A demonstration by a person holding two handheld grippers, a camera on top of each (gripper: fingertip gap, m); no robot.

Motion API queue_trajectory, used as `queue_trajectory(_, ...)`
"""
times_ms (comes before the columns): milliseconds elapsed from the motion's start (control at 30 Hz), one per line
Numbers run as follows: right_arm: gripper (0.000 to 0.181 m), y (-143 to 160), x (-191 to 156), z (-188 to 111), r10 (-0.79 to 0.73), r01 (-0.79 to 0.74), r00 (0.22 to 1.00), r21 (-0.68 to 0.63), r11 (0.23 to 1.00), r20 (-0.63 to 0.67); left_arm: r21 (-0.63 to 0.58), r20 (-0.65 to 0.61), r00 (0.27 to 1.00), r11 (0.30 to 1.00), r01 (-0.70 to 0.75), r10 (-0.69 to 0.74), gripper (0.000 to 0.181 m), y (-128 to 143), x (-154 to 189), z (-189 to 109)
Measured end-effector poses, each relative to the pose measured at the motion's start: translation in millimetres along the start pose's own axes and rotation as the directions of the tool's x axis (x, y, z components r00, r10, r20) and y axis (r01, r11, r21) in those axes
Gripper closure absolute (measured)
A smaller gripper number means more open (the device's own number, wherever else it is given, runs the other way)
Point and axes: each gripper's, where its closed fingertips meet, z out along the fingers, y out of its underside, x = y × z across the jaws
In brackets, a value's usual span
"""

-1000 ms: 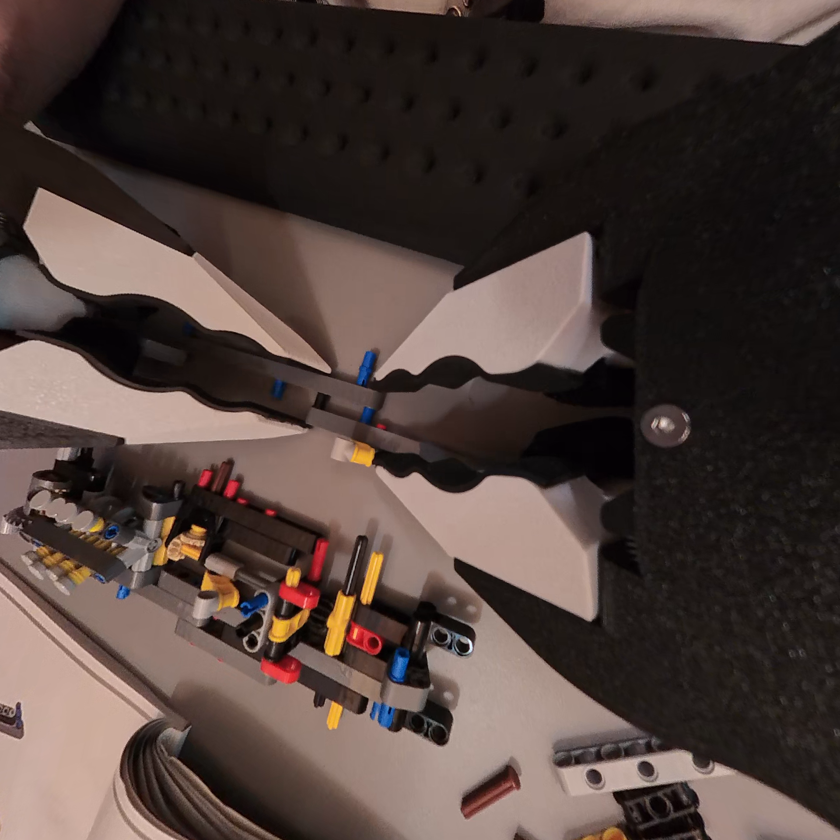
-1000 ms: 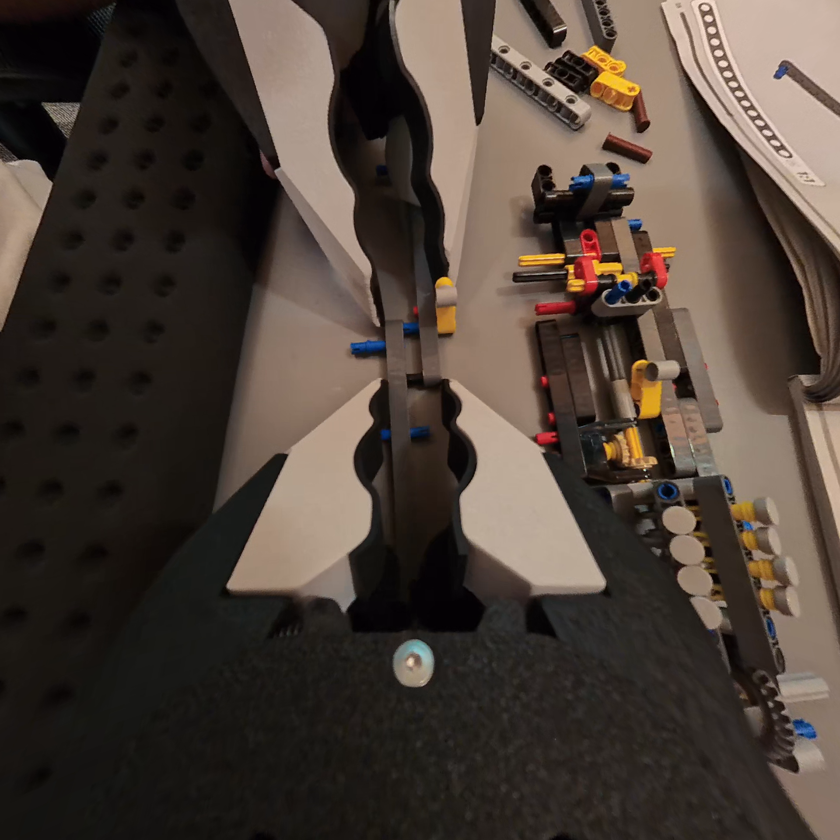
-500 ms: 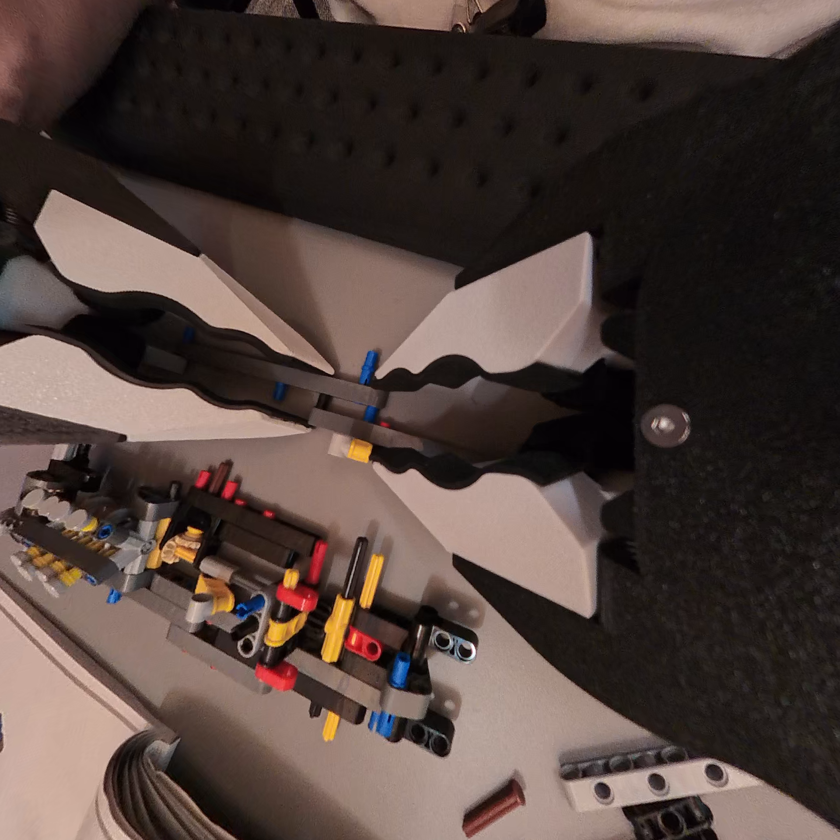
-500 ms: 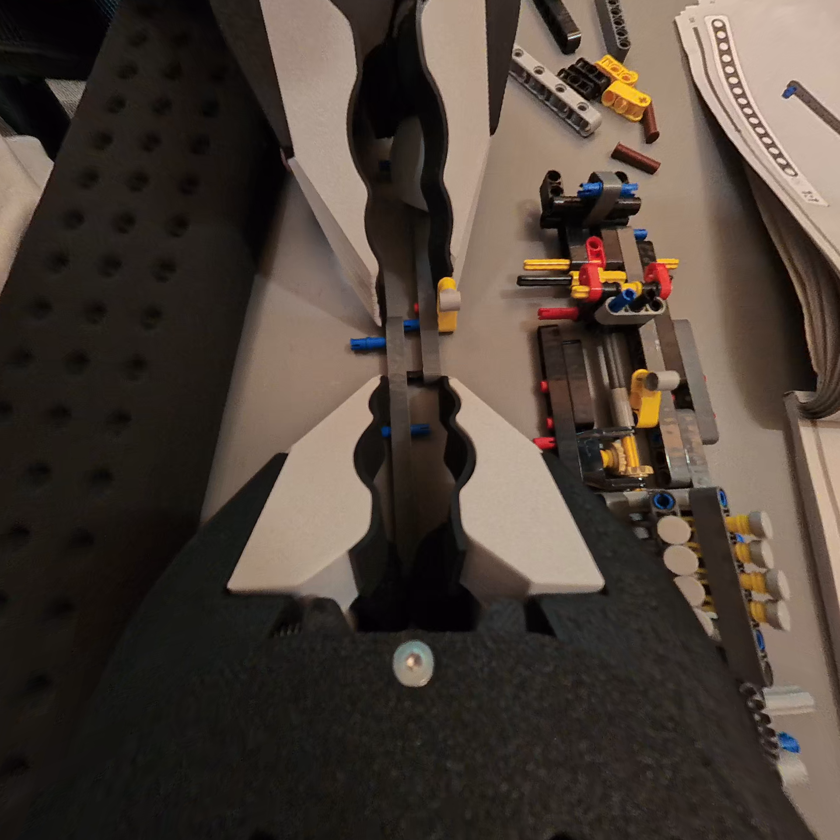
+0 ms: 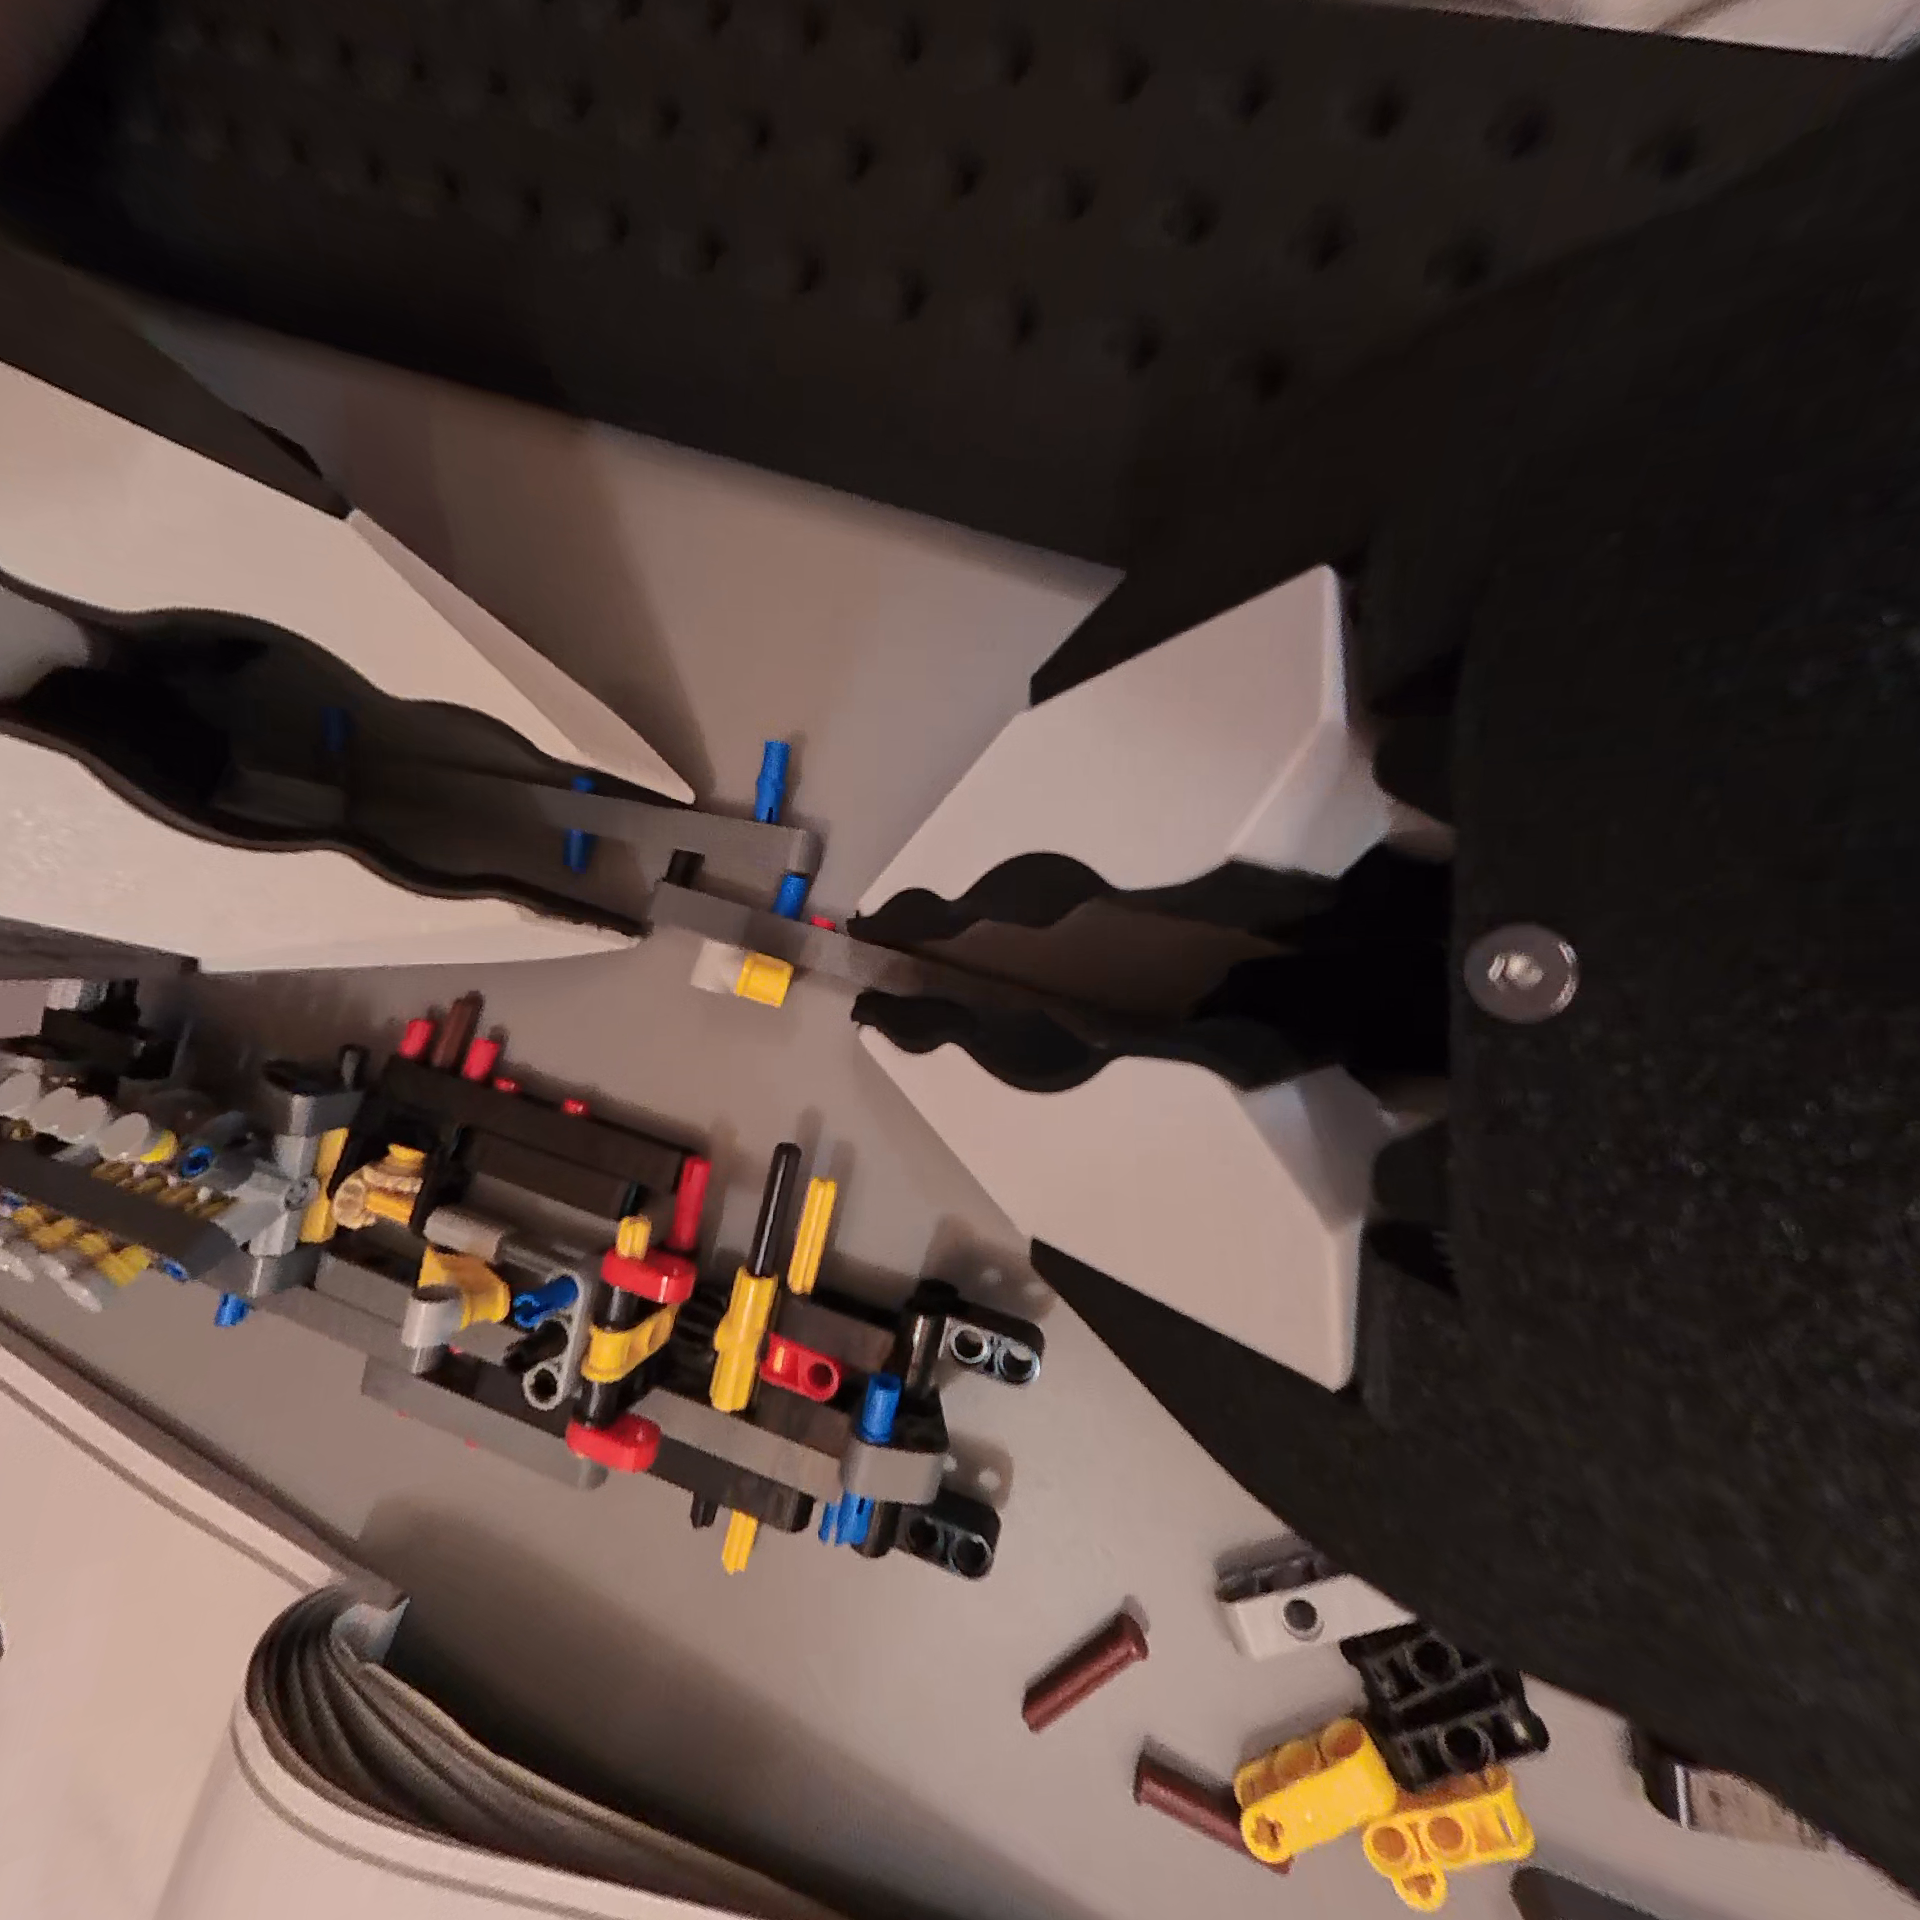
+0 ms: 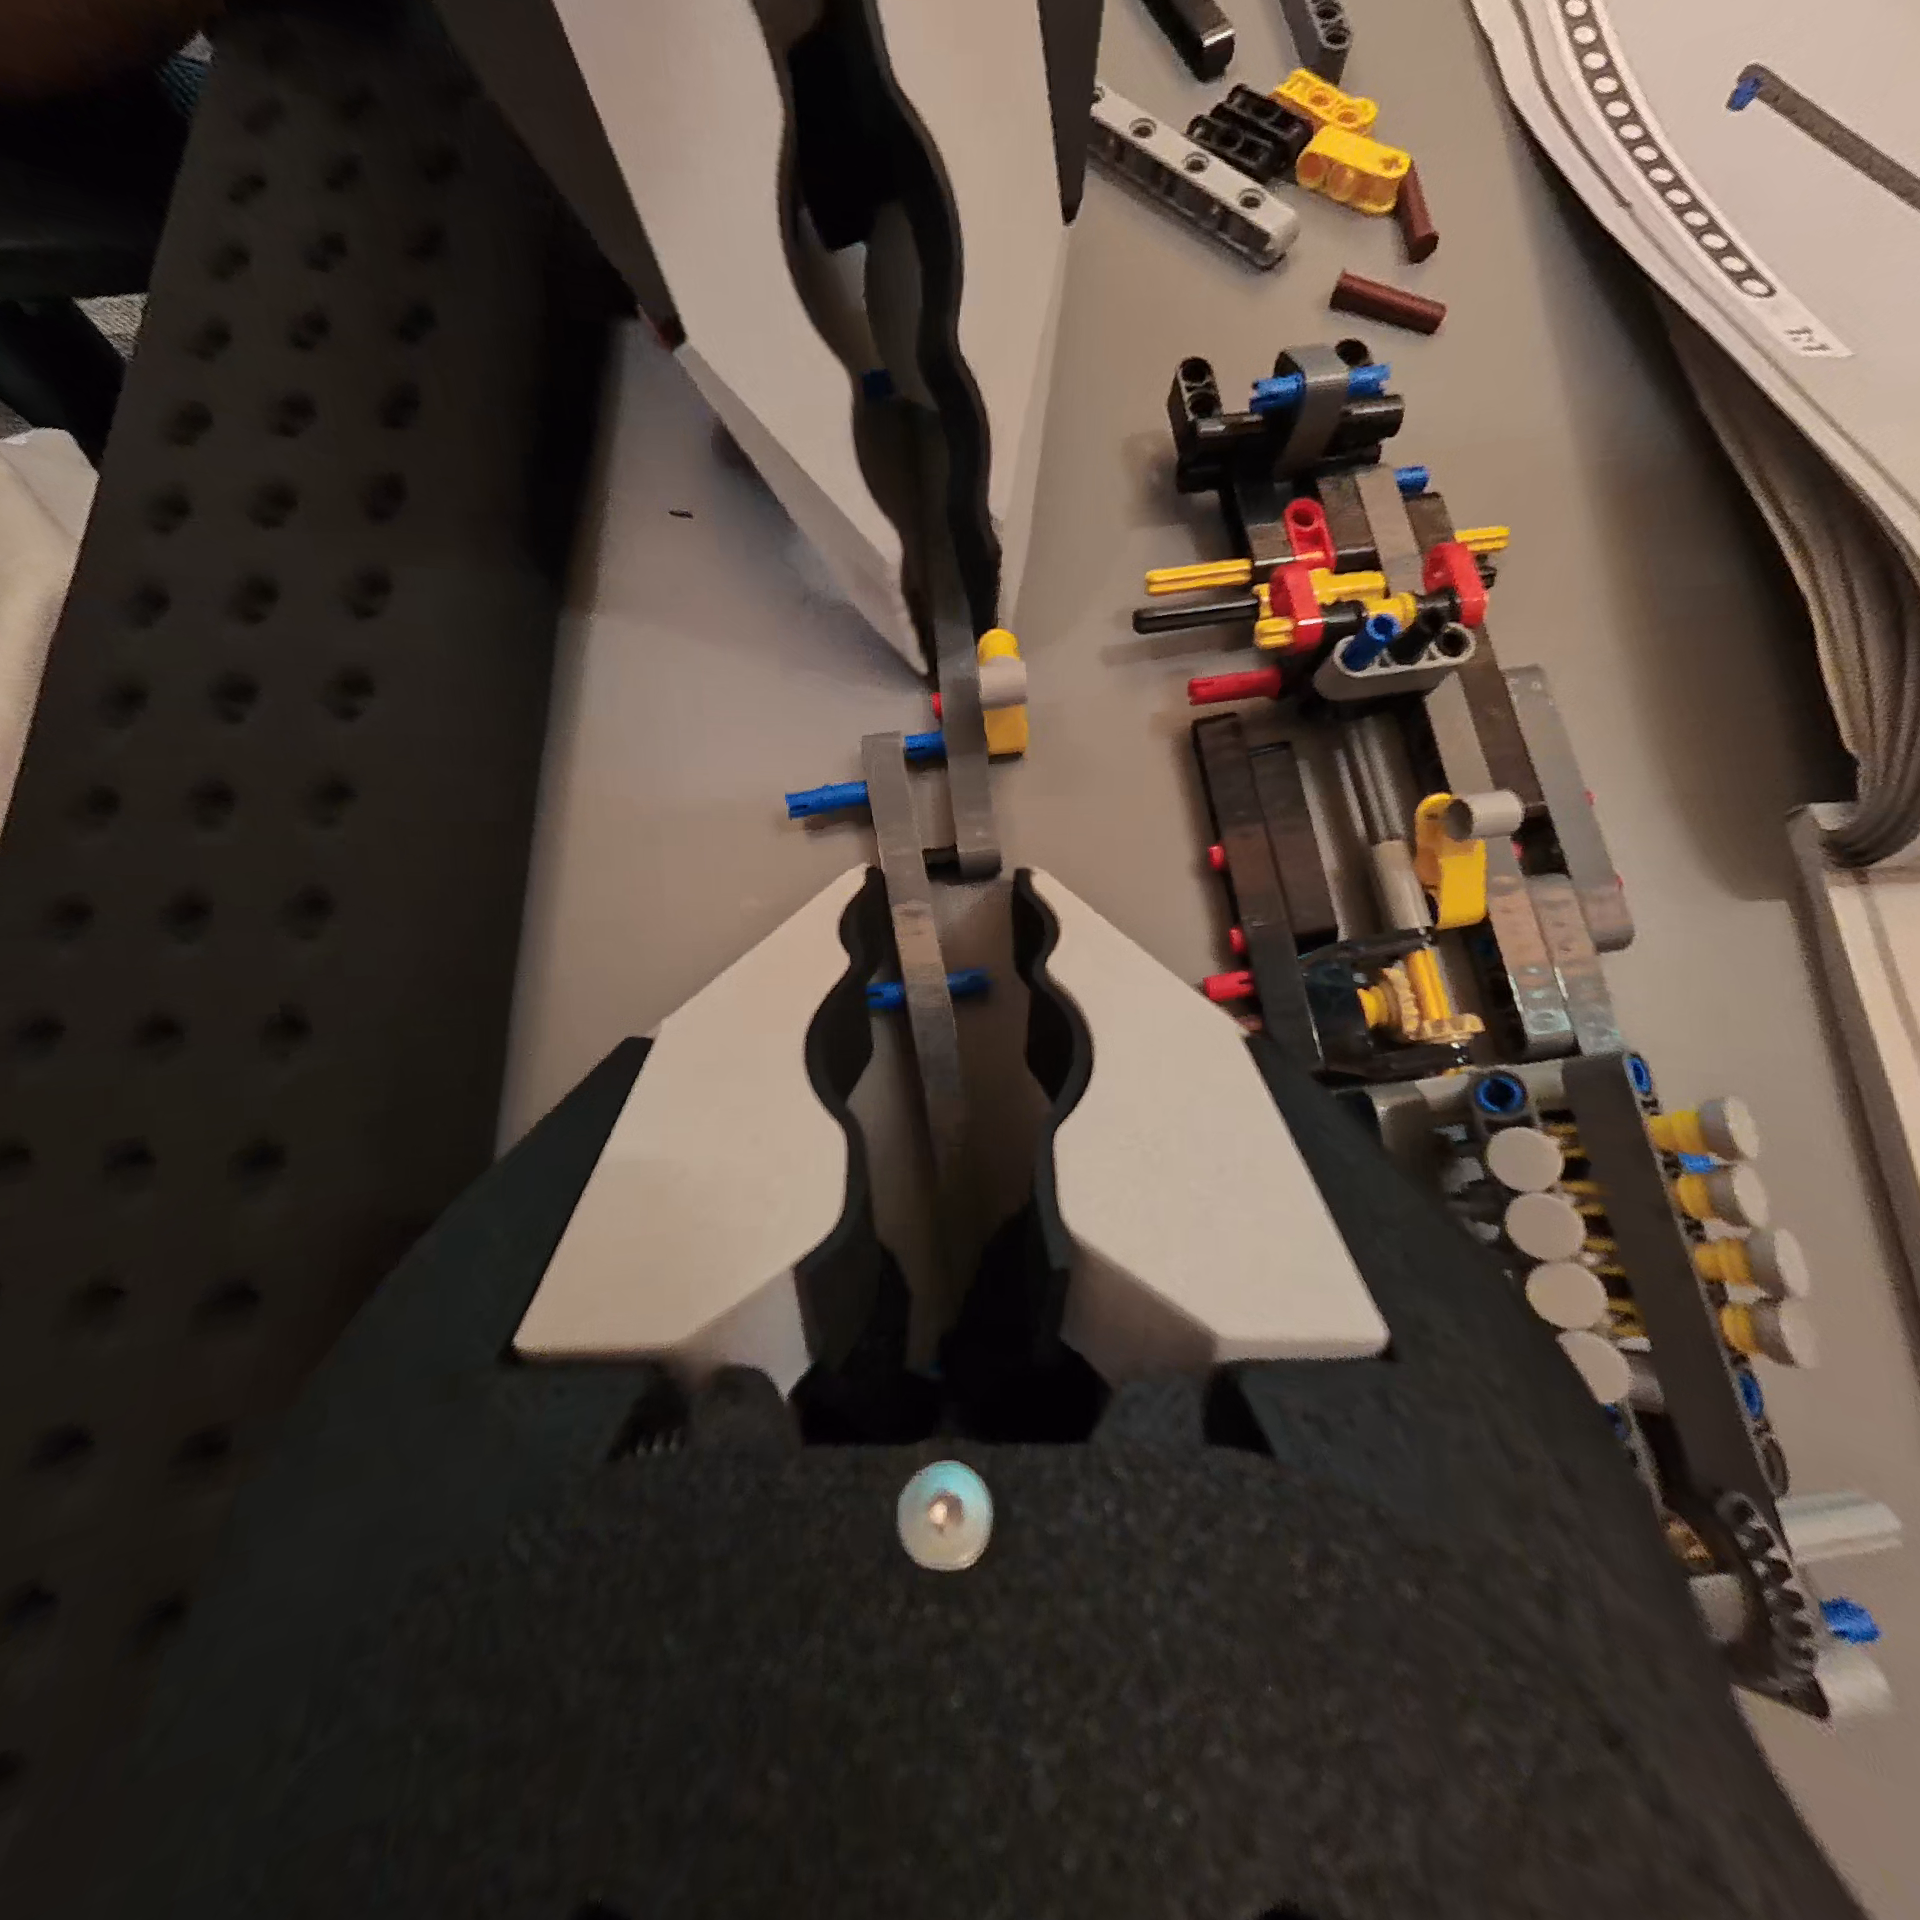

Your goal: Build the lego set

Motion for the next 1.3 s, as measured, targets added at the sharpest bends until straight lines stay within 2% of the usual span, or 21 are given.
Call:
queue_trajectory(367,0.155,-17,-6,2,-0.047,0.046,0.999,0.065,0.997,0.016,0.021,0.026,0.999,1.000,-0.019,0.019,0.172,0,2,1)
queue_trajectory(467,0.156,-11,-6,10,-0.067,0.067,0.998,0.005,0.998,0.012,0.022,0.024,1.000,1.000,-0.009,0.008,0.172,0,3,1)
queue_trajectory(600,0.158,-10,-5,12,-0.070,0.070,0.998,0.001,0.998,0.003,0.026,0.035,0.999,1.000,-0.016,0.015,0.172,0,3,1)
queue_trajectory(767,0.159,-10,-11,12,-0.055,0.054,0.997,0.007,0.998,0.051,0.020,-0.007,1.000,1.000,-0.024,0.024,0.173,2,7,0)
queue_trajectory(1000,0.158,-9,-8,13,-0.100,0.100,0.995,-0.025,0.995,0.013,0.019,-0.027,1.000,1.000,0.010,-0.009,0.173,2,6,0)
queue_trajectory(1300,0.159,-8,-10,13,-0.120,0.120,0.992,0.004,0.993,0.033,0.019,-0.106,0.991,0.997,0.080,-0.078,0.173,1,9,-1)
